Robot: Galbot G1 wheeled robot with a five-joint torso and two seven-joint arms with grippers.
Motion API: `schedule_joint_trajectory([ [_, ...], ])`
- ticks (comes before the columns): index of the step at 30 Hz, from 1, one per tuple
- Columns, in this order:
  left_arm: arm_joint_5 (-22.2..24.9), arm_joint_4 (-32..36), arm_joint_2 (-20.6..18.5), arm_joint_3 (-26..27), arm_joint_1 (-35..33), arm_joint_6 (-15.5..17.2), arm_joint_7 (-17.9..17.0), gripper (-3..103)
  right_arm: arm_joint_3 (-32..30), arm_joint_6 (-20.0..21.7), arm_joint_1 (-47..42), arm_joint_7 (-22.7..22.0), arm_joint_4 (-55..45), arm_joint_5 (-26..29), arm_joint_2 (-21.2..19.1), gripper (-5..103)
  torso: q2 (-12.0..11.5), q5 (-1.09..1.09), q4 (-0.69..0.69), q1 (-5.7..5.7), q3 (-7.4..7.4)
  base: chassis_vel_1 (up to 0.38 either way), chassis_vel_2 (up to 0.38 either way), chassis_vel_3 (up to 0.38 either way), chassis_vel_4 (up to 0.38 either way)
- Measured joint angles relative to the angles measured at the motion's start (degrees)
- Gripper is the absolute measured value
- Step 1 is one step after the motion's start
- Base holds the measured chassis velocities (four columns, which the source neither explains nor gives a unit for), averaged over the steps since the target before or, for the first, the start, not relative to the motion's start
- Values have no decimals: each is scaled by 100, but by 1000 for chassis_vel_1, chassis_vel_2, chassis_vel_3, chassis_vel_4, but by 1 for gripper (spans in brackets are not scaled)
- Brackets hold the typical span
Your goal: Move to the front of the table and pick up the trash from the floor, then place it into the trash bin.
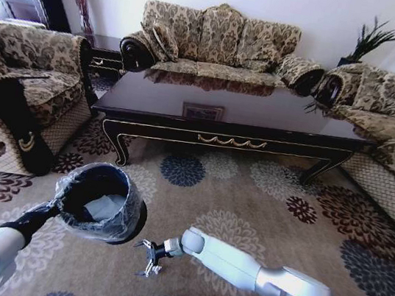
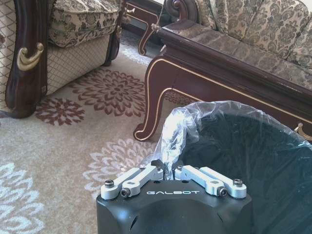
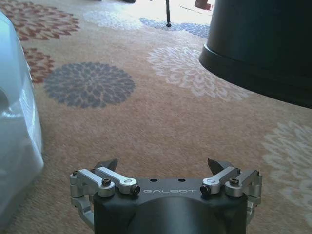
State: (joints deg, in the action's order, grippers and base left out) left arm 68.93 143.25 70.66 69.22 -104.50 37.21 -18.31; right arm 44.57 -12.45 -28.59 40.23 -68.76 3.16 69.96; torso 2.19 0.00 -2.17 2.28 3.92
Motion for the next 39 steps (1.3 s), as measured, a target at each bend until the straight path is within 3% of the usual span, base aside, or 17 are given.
schedule_joint_trajectory([
  [2,0,0,-5,2,-33,2,0,5,-331,-195,-81,137,112,-488,45,100,0,0,1,0,0,0,0,0,0],
  [8,-1,0,3,19,-65,3,-5,5,-609,-330,-185,224,92,-911,-31,100,0,0,0,0,0,0,0,0,0],
  [11,3,0,20,26,-104,3,-6,5,-974,-640,-361,258,132,-1769,20,100,0,0,0,0,0,0,0,0,0],
  [17,35,0,-9,103,-164,3,-9,5,-1505,-1108,-616,420,227,-2727,204,100,0,0,1,0,0,0,0,0,0],
  [20,51,0,6,137,-208,7,-11,5,-2033,-1608,-794,990,346,-3490,427,100,0,1,1,0,0,0,0,0,0],
  [22,52,0,11,138,-213,9,-12,5,-2074,-1644,-804,1083,354,-3527,439,100,0,1,2,0,0,0,0,0,0],
  [23,53,0,32,143,-234,18,-12,5,-2163,-1748,-833,1448,357,-3560,454,100,0,0,1,0,0,0,0,0,0],
  [25,54,0,42,165,-253,25,-12,5,-2174,-1759,-854,1669,321,-3444,419,100,0,0,1,0,0,0,0,0,0],
  [29,56,0,65,182,-271,27,-16,5,-2233,-1746,-921,1826,218,-3317,332,100,0,0,1,0,0,0,0,0,0],
  [39,53,0,115,177,-311,37,-20,5,-2589,-1720,-1284,1541,269,-3476,243,100,0,0,0,0,0,0,0,0,0],
])
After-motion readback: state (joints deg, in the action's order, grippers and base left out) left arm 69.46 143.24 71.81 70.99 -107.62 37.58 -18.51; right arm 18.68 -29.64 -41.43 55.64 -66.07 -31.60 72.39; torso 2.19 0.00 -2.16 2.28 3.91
